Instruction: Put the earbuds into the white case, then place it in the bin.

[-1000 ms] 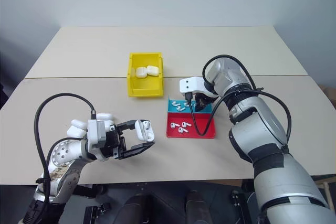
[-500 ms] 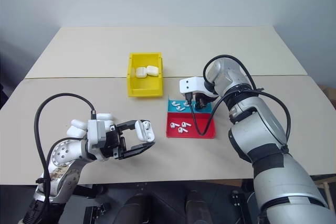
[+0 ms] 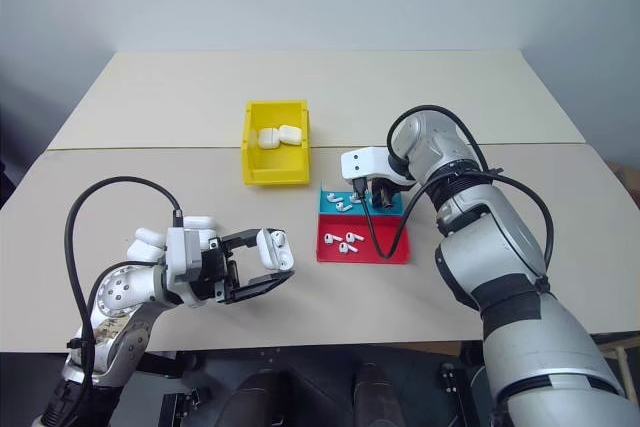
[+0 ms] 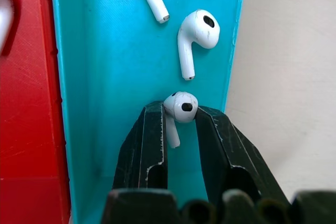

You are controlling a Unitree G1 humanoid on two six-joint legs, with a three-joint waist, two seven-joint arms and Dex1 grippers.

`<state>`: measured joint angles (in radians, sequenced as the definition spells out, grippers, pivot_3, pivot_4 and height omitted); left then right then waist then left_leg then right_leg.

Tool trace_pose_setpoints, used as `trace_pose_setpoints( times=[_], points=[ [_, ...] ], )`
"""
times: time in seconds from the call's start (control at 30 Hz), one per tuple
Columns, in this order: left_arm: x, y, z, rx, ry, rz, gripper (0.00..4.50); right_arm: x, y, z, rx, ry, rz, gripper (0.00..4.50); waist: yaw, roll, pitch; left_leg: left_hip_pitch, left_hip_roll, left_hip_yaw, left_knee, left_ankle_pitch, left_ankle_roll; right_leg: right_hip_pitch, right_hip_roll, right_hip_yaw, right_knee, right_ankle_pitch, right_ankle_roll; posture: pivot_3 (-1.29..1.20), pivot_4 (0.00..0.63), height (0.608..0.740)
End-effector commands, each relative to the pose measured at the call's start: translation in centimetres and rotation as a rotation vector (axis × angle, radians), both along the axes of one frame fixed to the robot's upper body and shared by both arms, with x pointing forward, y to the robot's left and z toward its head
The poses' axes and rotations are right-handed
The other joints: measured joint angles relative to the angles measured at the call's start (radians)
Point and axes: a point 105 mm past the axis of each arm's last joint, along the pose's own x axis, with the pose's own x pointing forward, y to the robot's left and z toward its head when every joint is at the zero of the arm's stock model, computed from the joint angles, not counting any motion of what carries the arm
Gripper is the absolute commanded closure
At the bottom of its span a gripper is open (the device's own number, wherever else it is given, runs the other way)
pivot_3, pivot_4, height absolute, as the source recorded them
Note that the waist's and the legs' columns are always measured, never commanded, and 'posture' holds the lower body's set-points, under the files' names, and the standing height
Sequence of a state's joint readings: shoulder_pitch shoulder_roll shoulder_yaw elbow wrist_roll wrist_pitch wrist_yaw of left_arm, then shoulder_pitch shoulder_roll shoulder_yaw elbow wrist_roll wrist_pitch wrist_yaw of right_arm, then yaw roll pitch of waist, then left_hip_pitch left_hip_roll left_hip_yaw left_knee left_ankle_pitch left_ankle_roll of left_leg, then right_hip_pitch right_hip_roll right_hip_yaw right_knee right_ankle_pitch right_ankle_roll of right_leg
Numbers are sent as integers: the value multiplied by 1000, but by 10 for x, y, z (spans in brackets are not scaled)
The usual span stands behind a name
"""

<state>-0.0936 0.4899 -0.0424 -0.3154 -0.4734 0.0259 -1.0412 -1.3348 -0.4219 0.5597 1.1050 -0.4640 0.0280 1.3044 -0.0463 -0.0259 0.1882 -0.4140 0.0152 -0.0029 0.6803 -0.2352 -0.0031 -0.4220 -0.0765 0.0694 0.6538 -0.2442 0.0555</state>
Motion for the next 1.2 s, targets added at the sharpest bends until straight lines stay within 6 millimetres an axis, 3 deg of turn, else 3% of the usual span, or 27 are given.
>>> trace_pose_setpoints(
  times=[0.03, 0.1, 0.2, 0.4, 0.53, 0.77, 1.0, 1.2],
  points=[
    [1, -8, 20, -47, -60, -27, 1700, 2, 6, 46, 189, -79, -19, 3876, 2, 0, 0, 0, 0, 0, 0, 0, 0, 0, 0, 0, 0, 0, 0, 0, 150, 740],
    [5, -16, 31, -68, -74, -46, 1700, -4, 6, 83, 380, -130, -41, 3876, 6, 0, 0, -1, 0, 0, 0, 0, 0, -1, 0, 0, 0, 0, 0, 0, 150, 740],
    [7, -21, 39, -83, -81, -74, 1700, -19, -1, 104, 505, -155, -72, 3876, 11, 0, 0, -3, 0, -1, 0, 0, 0, -1, 0, 0, 2, 0, 0, 0, 150, 740],
    [10, -46, 60, -143, -94, -175, 1700, -88, -22, 148, 917, -127, -113, 3876, 32, 0, 0, -4, -1, -2, 1, 0, 0, 0, 0, -1, -1, 0, 0, 0, 150, 740],
    [11, -57, 74, -123, -95, -246, 1700, -141, -29, 176, 1176, -57, -49, 3876, 29, 0, 0, -3, 0, -2, 2, 0, 1, 0, 1, -1, 1, 0, 0, 0, 150, 740],
    [19, -69, 87, -101, -114, -314, 1700, -184, -29, 178, 1449, 23, 43, 3876, 27, 0, -1, -1, -1, -2, 3, 1, 2, 3, 1, 0, 1, 0, 1, 0, 150, 740],
    [19, -76, 98, -132, -142, -346, 1700, -195, -10, 162, 1524, 89, 78, 3876, 31, 0, -1, -2, -1, -2, 2, 1, 2, 2, 1, 0, 1, 0, 0, 0, 150, 740],
    [16, -75, 98, -129, -138, -357, 1700, -200, -6, 152, 1547, 142, 115, 3876, 30, 0, -1, -2, -1, -2, 2, 2, 3, 2, 1, 0, 1, 0, 1, 0, 150, 740]
  ],
)
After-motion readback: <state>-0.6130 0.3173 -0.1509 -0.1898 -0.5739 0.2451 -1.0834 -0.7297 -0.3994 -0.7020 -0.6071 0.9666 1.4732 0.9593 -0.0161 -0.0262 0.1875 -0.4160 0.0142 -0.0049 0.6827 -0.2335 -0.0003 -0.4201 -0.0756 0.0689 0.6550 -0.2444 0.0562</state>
